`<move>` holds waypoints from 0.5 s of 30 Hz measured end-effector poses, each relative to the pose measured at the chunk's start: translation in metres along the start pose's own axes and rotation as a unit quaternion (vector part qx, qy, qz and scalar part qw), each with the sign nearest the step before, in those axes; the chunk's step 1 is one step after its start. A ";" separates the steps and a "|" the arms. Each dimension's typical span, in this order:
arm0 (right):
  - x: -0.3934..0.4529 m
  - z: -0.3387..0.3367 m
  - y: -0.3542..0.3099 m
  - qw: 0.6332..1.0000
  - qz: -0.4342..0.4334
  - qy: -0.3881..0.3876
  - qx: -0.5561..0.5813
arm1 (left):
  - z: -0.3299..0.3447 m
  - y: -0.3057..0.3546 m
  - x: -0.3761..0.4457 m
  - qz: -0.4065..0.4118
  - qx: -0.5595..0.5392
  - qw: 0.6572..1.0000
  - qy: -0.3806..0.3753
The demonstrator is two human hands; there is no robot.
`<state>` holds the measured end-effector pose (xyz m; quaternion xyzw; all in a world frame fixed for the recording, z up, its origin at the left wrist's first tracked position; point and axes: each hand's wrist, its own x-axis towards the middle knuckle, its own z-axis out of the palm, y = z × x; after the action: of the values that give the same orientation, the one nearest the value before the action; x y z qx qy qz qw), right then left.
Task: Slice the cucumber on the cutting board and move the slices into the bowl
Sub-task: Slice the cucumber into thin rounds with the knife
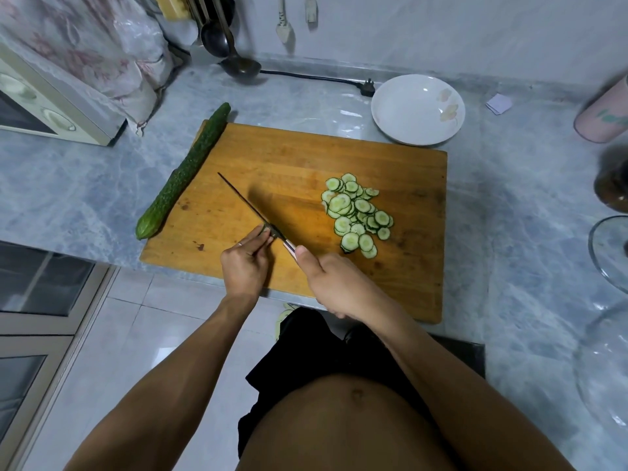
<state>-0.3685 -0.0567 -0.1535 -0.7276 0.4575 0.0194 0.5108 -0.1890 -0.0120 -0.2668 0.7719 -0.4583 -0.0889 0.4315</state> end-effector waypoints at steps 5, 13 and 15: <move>0.015 0.007 -0.002 1.000 0.000 0.018 -0.012 | -0.002 0.003 0.001 0.002 0.011 1.000 -0.002; 0.026 0.008 0.000 0.999 -0.001 0.025 -0.040 | -0.004 0.003 0.000 0.021 0.036 0.999 -0.015; 0.026 0.006 0.001 0.999 -0.003 0.029 -0.044 | -0.005 0.004 -0.001 0.025 0.034 0.999 -0.016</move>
<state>-0.3513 -0.0687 -0.1700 -0.7509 0.4685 0.0169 0.4652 -0.1895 -0.0091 -0.2614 0.7729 -0.4872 -0.0751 0.3994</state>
